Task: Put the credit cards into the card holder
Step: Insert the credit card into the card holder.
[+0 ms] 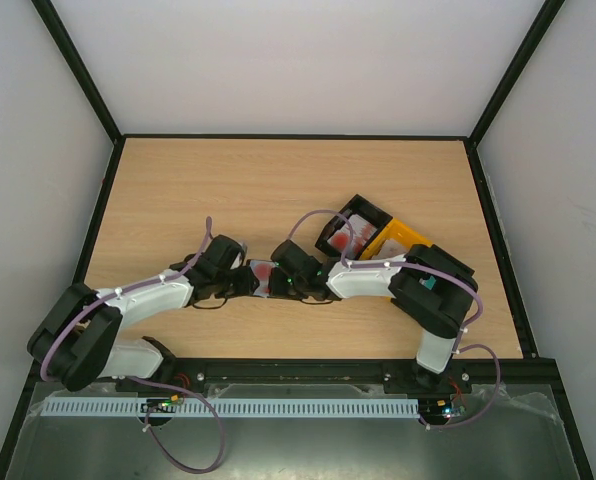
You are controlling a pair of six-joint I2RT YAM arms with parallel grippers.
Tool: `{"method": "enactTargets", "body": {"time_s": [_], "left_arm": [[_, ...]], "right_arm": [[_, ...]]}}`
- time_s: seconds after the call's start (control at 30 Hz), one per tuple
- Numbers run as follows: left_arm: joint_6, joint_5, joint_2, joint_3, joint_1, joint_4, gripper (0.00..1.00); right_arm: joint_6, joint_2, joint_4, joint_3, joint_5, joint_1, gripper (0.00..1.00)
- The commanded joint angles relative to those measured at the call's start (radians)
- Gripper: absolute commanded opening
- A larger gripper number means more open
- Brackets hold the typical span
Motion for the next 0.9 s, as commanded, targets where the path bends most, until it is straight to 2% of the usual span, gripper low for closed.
{"method": "enactTargets", "body": {"time_s": [0.0,0.2,0.33,0.67,0.73,0.87], "left_arm": [[-0.006,-0.017,-0.024,-0.008,0.006,-0.005,0.29],[-0.012,-0.096,-0.084,0.0,0.007,-0.037,0.33],[-0.017,-0.113,-0.09,-0.003,0.017,-0.041,0.35],[-0.019,-0.084,-0.077,-0.017,0.045,-0.029,0.35],[-0.017,-0.068,-0.075,-0.021,0.051,-0.02,0.35],[-0.007,-0.012,-0.056,-0.03,0.061,0.009,0.35]], "right_arm": [[-0.024,0.01,-0.038,0.039,0.033,0.012,0.1],[-0.045,-0.017,-0.121,0.07,0.115,0.019,0.33],[-0.069,0.024,-0.165,0.118,0.126,0.029,0.37],[-0.082,0.137,-0.338,0.248,0.247,0.063,0.37],[-0.078,0.142,-0.347,0.248,0.259,0.064,0.33],[-0.061,0.14,-0.342,0.231,0.267,0.066,0.17]]}}
